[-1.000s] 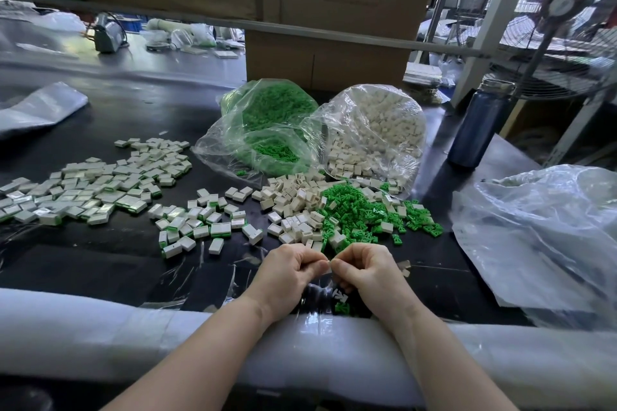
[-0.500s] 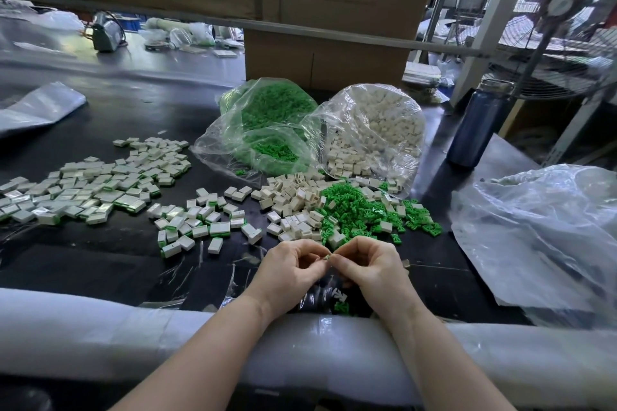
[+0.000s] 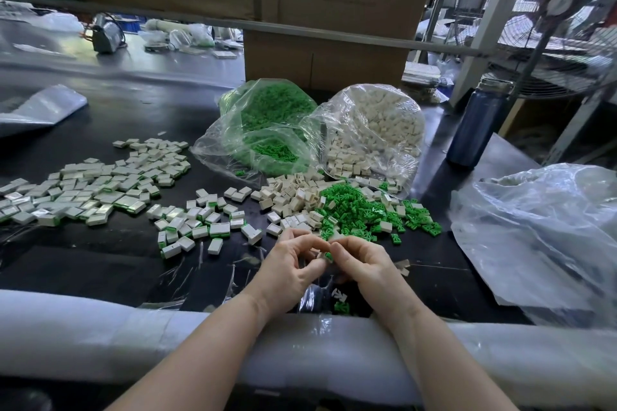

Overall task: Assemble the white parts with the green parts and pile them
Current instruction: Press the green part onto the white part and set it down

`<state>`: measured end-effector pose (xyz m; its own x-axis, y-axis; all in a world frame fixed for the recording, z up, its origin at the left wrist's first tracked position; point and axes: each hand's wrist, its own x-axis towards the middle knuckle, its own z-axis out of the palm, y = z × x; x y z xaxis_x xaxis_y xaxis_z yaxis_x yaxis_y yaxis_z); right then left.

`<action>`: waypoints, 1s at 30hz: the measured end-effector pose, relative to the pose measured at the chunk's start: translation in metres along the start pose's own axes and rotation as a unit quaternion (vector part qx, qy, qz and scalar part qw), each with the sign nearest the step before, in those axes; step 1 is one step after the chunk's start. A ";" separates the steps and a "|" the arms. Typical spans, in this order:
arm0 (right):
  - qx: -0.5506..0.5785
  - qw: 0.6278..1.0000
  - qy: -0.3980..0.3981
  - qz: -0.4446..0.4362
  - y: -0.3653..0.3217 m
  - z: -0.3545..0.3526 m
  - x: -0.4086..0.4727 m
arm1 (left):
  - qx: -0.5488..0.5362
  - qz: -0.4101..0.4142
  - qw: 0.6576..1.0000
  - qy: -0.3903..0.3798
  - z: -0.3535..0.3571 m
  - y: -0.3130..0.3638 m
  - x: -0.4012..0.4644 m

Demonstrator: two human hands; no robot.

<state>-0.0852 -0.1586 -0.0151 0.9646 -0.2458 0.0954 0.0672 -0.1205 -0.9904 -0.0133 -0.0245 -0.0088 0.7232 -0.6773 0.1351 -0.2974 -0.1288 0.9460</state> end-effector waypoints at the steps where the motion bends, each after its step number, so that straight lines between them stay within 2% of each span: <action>1: -0.013 1.000 -0.016 0.002 0.000 0.000 0.000 | 0.001 0.001 1.000 -0.003 0.000 0.000 0.000; 4: -0.026 0.999 -0.041 0.005 -0.001 0.001 0.001 | 0.005 0.008 1.000 -0.014 0.000 0.002 -0.002; 12: 0.031 0.998 -0.053 0.024 0.001 -0.002 0.000 | 0.019 0.014 0.999 -0.042 0.001 0.002 -0.002; 30: 0.020 0.998 -0.025 0.053 0.001 -0.003 -0.001 | 0.071 0.043 0.995 -0.047 0.005 -0.005 0.001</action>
<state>-0.0870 -0.1611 -0.0162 0.9783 -0.2068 -0.0150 -0.0275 -0.0576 -0.9980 -0.0136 -0.0282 -0.0147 0.6317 -0.7543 0.1788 -0.4449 -0.1639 0.8804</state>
